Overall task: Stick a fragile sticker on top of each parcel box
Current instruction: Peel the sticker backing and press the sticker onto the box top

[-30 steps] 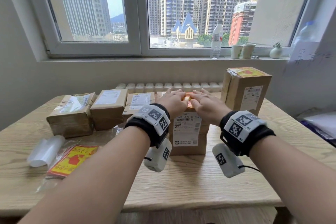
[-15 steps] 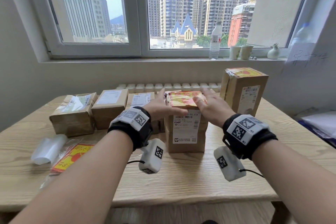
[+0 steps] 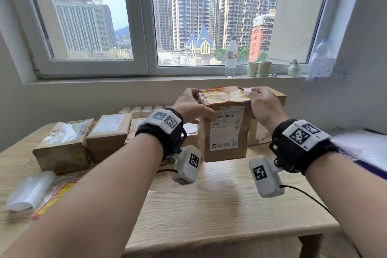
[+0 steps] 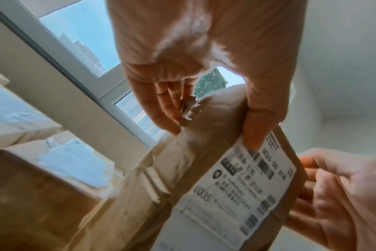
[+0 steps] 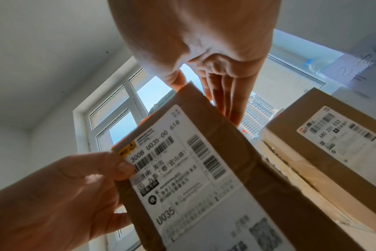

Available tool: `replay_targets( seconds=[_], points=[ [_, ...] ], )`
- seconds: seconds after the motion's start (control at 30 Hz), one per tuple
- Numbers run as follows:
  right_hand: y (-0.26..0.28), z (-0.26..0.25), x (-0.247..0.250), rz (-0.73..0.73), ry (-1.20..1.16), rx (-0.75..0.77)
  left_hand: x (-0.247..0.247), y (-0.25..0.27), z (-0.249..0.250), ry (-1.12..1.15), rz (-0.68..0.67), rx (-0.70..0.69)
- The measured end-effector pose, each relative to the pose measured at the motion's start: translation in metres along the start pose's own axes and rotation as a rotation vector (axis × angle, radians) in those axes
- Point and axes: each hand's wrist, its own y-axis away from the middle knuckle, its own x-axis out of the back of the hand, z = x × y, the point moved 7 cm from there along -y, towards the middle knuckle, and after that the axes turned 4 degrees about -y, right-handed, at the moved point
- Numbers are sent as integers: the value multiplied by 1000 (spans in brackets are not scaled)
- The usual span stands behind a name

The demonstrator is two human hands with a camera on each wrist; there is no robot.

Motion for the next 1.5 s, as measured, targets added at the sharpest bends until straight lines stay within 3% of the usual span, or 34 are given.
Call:
replay_targets(
  seconds=[0.3, 0.6, 0.83, 1.0, 1.33, 1.4, 1.5],
  points=[
    [-51, 8, 18, 130, -94, 38, -20, -62, 18, 153, -19, -24],
    [-83, 19, 25, 266, -136, 64, -37, -102, 22, 187, -120, -30],
    [-87, 47, -2, 208, -73, 72, -39, -115, -13, 74, -46, -33],
    [-88, 73, -28, 122, -21, 8, -55, -120, -45, 99, -40, 39],
    [-92, 93, -42, 54, 32, -11, -64, -131, -63, 4, -37, 37],
    [-92, 90, -40, 93, 39, 12, -63, -130, -65, 7, -44, 46],
    [-82, 67, -28, 270, 92, 154, -51, -126, -69, -13, -9, 74]
  ],
)
